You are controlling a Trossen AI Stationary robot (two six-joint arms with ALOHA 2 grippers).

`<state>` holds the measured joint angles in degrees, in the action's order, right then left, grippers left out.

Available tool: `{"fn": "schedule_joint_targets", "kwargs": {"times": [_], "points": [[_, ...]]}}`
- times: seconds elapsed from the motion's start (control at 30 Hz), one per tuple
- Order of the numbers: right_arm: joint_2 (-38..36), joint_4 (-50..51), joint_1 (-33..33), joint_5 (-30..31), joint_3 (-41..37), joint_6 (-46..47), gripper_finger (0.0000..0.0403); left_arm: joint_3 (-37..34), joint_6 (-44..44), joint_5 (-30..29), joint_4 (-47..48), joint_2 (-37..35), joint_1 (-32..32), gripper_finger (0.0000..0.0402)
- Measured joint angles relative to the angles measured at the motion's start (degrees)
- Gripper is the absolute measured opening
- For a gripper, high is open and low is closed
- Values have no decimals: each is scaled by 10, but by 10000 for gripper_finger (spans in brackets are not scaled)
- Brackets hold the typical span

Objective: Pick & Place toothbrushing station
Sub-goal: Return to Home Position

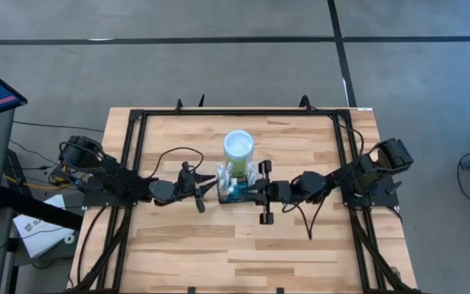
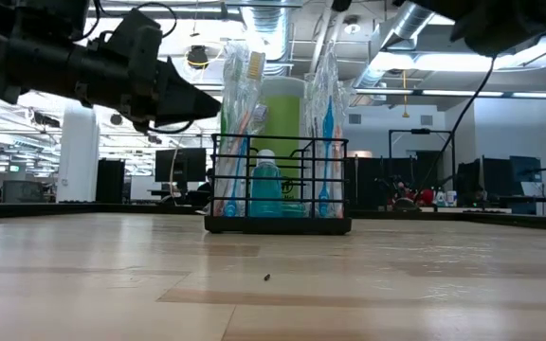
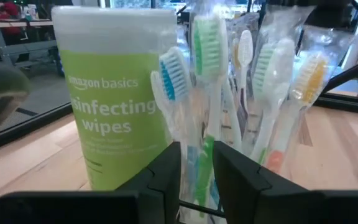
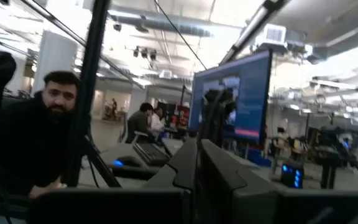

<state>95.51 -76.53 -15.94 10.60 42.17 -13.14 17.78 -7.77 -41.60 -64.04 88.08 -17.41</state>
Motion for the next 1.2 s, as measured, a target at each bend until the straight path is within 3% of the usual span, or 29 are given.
{"fn": "schedule_joint_targets", "kwargs": {"times": [0.2, 0.53, 0.7, 0.83, 1.03, 1.2], "points": [[-24, 57, 32, -7, 0, 27, 7, 0, 0, 0, 67, -64, -2, 88], [-143, 302, 92, -30, 0, 40, 7, -76, -14, 25, 82, -201, 9, 88], [-170, 306, 142, -97, -28, 59, 7, -111, -12, 45, 91, -270, 24, 88], [-174, 314, 182, -117, -47, 82, 7, -124, -12, 86, 105, -315, 44, 88], [-187, 315, 206, -126, -71, 78, 7, -124, -28, 131, 215, -356, 82, 88], [-226, 317, 237, -155, -107, 83, 7, -124, -22, 206, 230, -383, 123, 88]]}}
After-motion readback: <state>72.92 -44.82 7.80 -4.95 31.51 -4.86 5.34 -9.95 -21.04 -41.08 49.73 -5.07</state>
